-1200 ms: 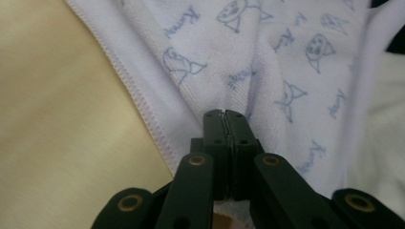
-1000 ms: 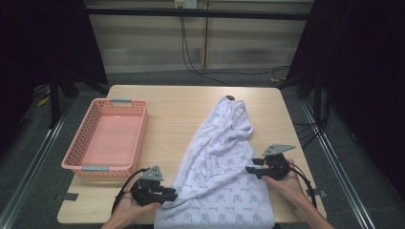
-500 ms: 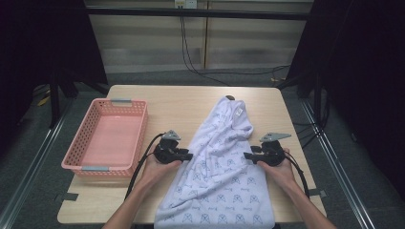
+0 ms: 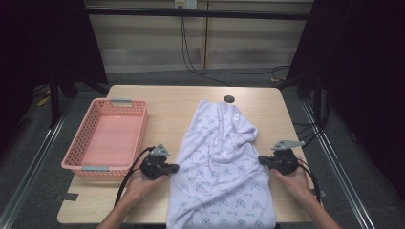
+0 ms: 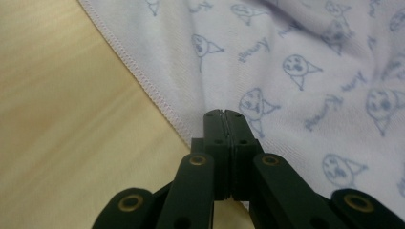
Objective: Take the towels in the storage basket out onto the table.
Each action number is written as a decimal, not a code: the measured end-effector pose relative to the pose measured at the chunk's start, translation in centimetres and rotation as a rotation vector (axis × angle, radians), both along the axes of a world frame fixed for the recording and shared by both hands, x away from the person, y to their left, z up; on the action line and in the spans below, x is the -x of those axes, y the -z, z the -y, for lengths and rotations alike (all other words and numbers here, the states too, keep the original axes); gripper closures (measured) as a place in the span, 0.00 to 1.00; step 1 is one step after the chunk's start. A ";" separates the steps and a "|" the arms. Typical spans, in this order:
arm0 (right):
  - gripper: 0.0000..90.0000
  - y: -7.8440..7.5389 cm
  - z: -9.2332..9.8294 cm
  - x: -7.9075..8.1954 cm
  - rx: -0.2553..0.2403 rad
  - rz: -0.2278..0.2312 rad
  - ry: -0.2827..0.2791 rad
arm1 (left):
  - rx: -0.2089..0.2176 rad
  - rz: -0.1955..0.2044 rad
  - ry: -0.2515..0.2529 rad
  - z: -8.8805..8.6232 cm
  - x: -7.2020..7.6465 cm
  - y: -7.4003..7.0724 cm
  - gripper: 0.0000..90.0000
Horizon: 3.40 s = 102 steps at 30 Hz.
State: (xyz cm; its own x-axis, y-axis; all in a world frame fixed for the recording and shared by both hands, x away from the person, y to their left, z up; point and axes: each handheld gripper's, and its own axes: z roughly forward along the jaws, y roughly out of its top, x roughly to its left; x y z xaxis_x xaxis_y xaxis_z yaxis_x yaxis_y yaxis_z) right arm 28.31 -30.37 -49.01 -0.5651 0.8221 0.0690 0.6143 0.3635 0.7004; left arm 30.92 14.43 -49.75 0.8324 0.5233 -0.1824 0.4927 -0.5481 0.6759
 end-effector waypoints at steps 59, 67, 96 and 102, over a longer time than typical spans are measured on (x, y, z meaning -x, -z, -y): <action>0.95 -0.1 1.0 7.4 0.011 -0.098 -0.028 | 0.021 -0.055 0.187 4.8 3.1 -0.1 0.92; 0.73 -1.4 -0.8 3.7 -0.060 0.045 -0.075 | 0.090 -0.037 0.104 3.9 2.2 -1.1 0.83; 0.99 -2.6 0.7 -1.0 -0.134 0.131 0.007 | 0.146 0.015 -0.258 5.1 -9.7 0.6 0.63; 0.99 -2.8 1.2 -1.5 -0.154 0.138 0.017 | 0.176 0.011 -0.192 5.4 -9.0 0.3 0.96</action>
